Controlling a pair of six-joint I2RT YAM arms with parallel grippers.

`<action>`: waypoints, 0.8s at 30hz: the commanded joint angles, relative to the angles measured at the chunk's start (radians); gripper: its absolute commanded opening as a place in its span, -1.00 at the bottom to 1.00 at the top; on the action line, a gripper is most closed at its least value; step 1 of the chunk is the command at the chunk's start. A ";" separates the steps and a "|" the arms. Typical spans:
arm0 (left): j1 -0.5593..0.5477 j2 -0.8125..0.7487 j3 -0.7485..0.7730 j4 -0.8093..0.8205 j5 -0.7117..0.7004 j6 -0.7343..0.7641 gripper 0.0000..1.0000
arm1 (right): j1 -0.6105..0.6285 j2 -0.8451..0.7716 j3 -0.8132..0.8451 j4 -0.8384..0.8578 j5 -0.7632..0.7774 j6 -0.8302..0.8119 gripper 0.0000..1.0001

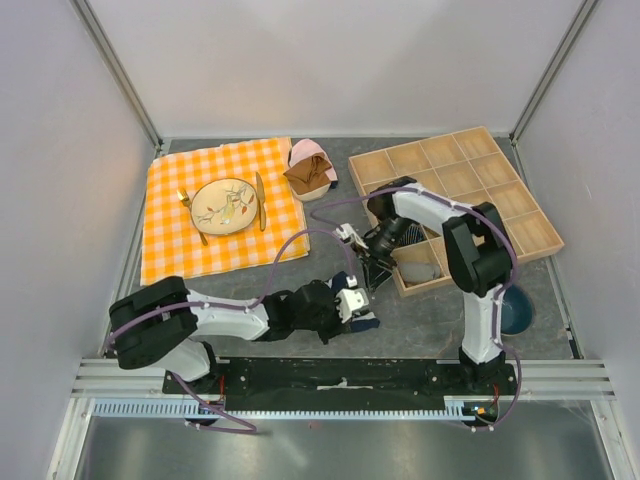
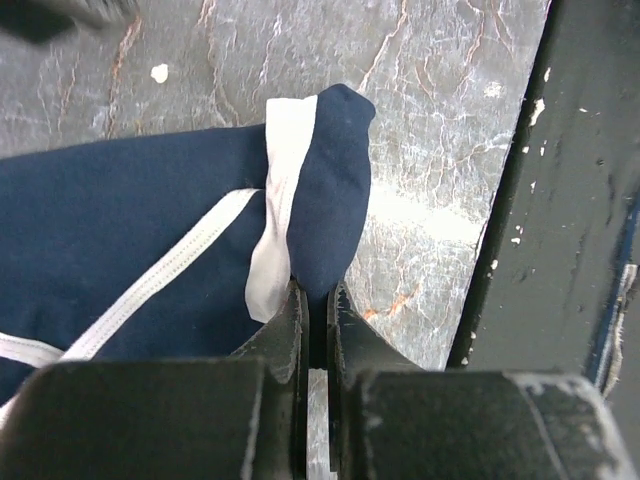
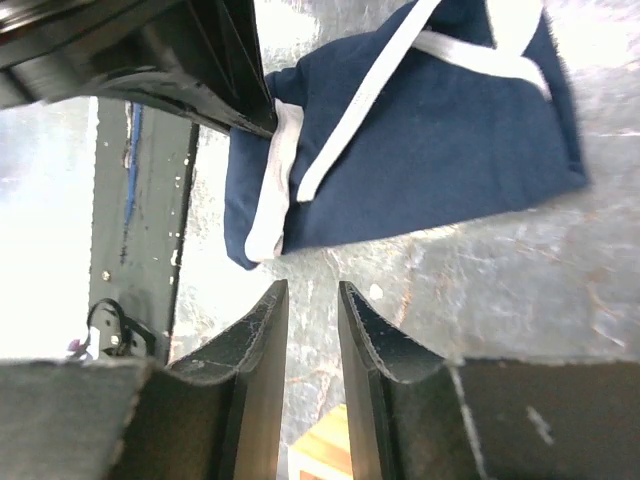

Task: Roll the underwear
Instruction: Roll the underwear to the center of the board.

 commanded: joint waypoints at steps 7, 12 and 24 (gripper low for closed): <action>0.248 0.020 -0.101 -0.026 0.329 -0.323 -0.97 | -0.026 -0.255 -0.140 0.025 -0.080 -0.118 -0.32; 0.333 0.032 -0.168 0.085 0.417 -0.471 -0.97 | 0.017 -0.396 -0.283 0.271 -0.039 -0.044 -0.32; 0.433 0.182 -0.275 0.384 0.527 -0.699 -0.97 | 0.342 -0.626 -0.604 0.846 0.301 0.103 0.16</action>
